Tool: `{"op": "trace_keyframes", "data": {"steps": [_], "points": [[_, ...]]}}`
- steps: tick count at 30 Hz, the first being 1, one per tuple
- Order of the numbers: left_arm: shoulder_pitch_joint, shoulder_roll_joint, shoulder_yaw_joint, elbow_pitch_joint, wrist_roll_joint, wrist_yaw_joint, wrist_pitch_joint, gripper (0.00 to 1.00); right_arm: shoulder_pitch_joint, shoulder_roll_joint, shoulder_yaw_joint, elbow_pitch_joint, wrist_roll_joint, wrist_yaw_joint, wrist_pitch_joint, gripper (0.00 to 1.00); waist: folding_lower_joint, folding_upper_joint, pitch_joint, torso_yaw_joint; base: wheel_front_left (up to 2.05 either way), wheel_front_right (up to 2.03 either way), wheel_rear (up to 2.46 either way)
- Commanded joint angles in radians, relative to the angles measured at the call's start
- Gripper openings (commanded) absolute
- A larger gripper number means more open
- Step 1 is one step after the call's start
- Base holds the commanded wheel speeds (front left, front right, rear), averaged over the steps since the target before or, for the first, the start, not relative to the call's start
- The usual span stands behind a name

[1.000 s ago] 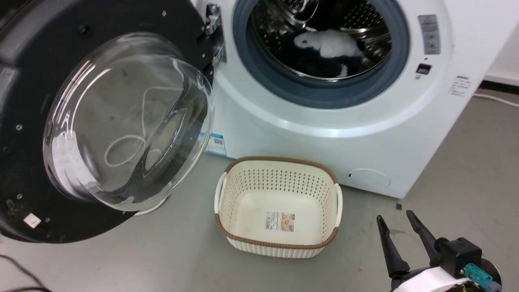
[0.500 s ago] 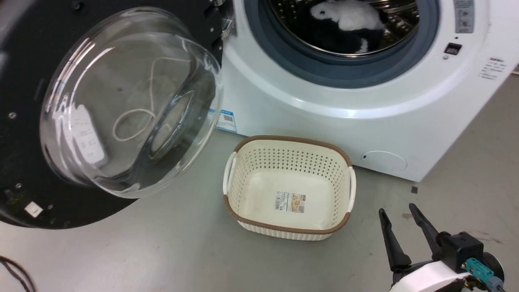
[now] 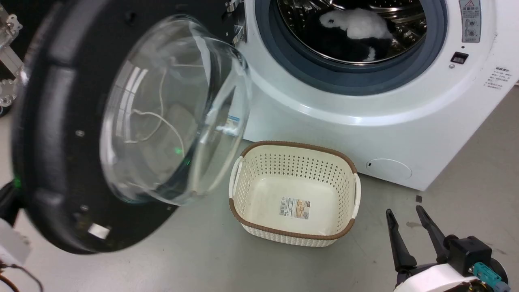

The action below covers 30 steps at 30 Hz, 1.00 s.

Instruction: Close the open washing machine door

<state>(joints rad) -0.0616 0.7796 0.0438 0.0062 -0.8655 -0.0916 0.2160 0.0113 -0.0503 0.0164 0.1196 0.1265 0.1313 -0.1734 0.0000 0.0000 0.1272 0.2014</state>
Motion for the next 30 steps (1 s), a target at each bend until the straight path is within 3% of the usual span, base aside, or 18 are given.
{"op": "trace_keyframes", "data": {"steps": [1, 8, 9, 17, 23, 30], "points": [[0.007, 0.021, -0.018, -0.032, -0.035, -0.007, 0.002, 0.00, -0.011, 0.000, 0.000, 0.007, 0.009, 0.000, -0.012, 1.00, 0.0000, 0.0000, -0.004, 0.000, 0.00, 0.00, 0.00], [-0.026, 0.067, -0.167, -0.223, -0.105, -0.015, -0.012, 0.00, 0.005, 0.000, 0.000, 0.027, 0.029, 0.000, -0.032, 1.00, 0.0000, 0.0000, -0.012, -0.012, 0.00, 0.00, 0.00], [-0.065, 0.072, -0.247, -0.293, -0.114, -0.018, -0.019, 0.00, 0.006, 0.000, -0.005, 0.036, 0.044, 0.000, -0.041, 1.00, 0.0000, 0.0000, -0.011, -0.028, 0.00, 0.00, 0.00], [-0.224, 0.011, -0.477, -0.382, -0.147, -0.027, -0.028, 0.00, -0.005, 0.000, -0.012, 0.051, 0.068, 0.000, -0.062, 1.00, 0.0000, 0.0000, 0.008, -0.094, 0.00, 0.00, 0.00], [-0.402, -0.099, -0.683, -0.304, -0.162, -0.033, -0.032, 0.00, -0.023, 0.000, -0.025, 0.060, 0.100, -0.001, -0.077, 1.00, 0.0000, 0.0000, 0.037, -0.157, 0.00, 0.00, 0.00], [-0.601, -0.210, -0.838, -0.051, -0.146, -0.039, -0.103, 0.00, -0.057, 0.000, 0.001, 0.043, 0.127, -0.001, -0.088, 1.00, 0.0000, 0.0000, 0.082, -0.263, 0.00, 0.00, 0.00]]}}
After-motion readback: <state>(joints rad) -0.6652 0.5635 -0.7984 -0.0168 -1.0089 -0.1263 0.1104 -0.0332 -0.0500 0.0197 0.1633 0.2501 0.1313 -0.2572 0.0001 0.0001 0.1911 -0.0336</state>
